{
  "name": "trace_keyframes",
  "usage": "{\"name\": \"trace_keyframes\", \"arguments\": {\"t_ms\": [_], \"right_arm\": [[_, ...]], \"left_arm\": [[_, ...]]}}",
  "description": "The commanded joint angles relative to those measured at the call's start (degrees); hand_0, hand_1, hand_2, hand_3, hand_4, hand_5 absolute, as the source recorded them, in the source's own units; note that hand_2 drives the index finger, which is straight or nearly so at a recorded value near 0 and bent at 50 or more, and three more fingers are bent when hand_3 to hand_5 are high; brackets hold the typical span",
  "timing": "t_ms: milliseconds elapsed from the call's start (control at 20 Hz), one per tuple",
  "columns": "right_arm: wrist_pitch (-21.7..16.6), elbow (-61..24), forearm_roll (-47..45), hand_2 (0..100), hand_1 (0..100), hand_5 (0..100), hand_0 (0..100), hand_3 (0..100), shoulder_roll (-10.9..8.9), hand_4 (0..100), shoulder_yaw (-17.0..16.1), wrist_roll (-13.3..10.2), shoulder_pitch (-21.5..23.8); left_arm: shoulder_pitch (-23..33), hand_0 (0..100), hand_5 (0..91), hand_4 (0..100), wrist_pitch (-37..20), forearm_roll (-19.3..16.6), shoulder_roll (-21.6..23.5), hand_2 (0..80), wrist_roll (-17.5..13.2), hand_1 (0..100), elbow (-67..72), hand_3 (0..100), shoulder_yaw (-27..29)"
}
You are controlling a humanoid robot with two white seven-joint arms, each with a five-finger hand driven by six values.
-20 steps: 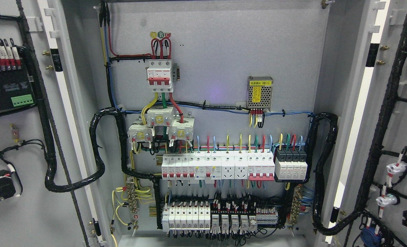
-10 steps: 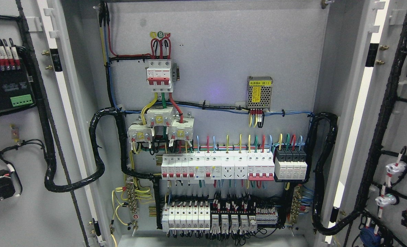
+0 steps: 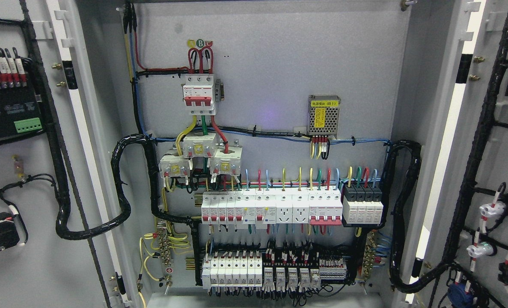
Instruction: Open door with both hands
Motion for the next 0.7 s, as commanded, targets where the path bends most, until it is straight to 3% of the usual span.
{"name": "trace_keyframes", "arguments": {"t_ms": [0,250,651], "right_arm": [[-0.85,-1.1,0.0,0,0,0,11,0,-0.39,0,2.58,0.07,-0.14],[-1.29,-1.01,0.0,0,0,0,11,0,-0.48,0,5.48,0.07,-0.49],[-1.29,-0.92,0.27,0,0,0,11,0,0.4,0,13.47,0.07,-3.74]], "left_arm": [[2.11,0,0.0,3,-10.45,-0.03,0.96,0.0,1.22,0,-8.37,0,-0.3],[5.1,0,0.0,3,-11.24,-0.38,1.05,0.0,1.04,0,-12.16,0,-0.39],[11.43,0,0.0,3,-11.42,-1.52,0.96,0.0,0.96,0,-20.77,0,-3.28]]}}
